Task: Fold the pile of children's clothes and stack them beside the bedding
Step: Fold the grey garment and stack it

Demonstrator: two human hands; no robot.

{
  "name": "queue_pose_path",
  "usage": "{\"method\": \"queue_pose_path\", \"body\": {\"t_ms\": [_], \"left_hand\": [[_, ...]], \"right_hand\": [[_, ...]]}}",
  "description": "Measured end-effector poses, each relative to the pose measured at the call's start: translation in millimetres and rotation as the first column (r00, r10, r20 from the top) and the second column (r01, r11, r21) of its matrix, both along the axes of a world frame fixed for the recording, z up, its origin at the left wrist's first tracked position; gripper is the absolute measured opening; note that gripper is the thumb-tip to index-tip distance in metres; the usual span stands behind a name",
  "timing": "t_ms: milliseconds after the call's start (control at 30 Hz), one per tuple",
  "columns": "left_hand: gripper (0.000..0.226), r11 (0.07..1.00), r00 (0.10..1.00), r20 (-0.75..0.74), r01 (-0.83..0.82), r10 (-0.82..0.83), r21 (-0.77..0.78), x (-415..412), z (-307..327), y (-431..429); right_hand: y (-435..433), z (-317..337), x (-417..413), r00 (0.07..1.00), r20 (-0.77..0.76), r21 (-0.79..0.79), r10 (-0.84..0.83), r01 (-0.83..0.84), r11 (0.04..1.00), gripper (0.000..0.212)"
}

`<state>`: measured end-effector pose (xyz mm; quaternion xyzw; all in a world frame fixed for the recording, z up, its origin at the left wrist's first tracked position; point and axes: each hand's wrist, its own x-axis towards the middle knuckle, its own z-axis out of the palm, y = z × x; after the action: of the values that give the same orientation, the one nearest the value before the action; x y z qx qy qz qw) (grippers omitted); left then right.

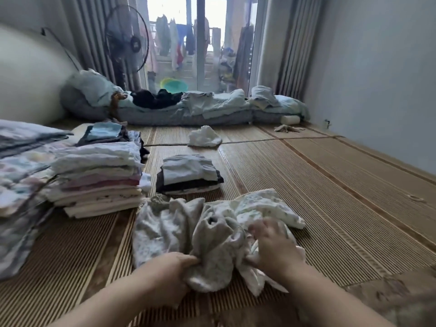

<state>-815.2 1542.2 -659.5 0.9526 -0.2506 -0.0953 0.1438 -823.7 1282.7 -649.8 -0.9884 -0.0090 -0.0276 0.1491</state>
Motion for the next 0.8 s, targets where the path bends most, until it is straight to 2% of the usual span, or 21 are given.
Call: {"method": "queue_pose_path", "body": {"t_ms": [67,100,133,167,233,300,333,400,500,667,800], "left_hand": [[0.077,1.0,1.0,-0.002,0.017,-0.017,0.009,2,1,2],[0.079,1.0,1.0,-0.015,0.021,-0.021,0.019,2,2,3],[0.081,1.0,0.999,-0.032,0.016,-0.015,0.022,3,2,4],[0.081,1.0,0.999,-0.048,0.007,-0.006,0.022,3,2,5],[0.078,1.0,0.997,-0.074,-0.005,0.006,0.01,5,2,6],[0.076,1.0,0.996,-0.093,-0.014,0.013,-0.006,7,1,6],[0.077,1.0,0.996,-0.092,-0.018,0.017,-0.009,8,0,6],[0.083,1.0,0.995,-0.095,-0.027,0.026,-0.009,12,-3,6],[0.083,0.997,0.994,-0.09,-0.072,0.07,-0.027,18,-11,7],[0.082,0.994,0.993,-0.038,-0.111,0.11,-0.02,33,-24,7],[0.084,0.993,0.992,-0.026,-0.121,0.121,0.01,41,-28,7]], "right_hand": [[-6,-2,15,0.992,-0.125,-0.06,-0.032,0.025,0.998,0.101],[-8,-5,21,0.98,-0.194,-0.042,-0.037,0.03,0.999,0.111],[-7,-7,26,0.969,-0.245,0.006,-0.032,0.035,0.999,0.111],[-6,-10,31,0.966,-0.258,0.049,-0.017,0.031,0.998,0.103],[-4,-15,39,0.975,-0.22,0.01,0.0,0.002,1.0,0.069],[-3,-15,43,0.988,-0.134,0.01,-0.073,0.075,0.997,0.034],[-5,-15,45,0.987,-0.101,0.073,-0.122,0.13,0.989,0.025],[-15,-15,52,0.975,-0.079,0.281,-0.208,0.222,0.934,0.018],[-40,-3,62,0.926,-0.068,0.521,-0.372,0.351,0.778,0.012],[-101,23,64,0.751,0.052,0.656,-0.658,0.471,0.59,0.022],[-142,45,51,0.548,0.213,0.696,-0.809,0.496,0.519,0.024]]}}
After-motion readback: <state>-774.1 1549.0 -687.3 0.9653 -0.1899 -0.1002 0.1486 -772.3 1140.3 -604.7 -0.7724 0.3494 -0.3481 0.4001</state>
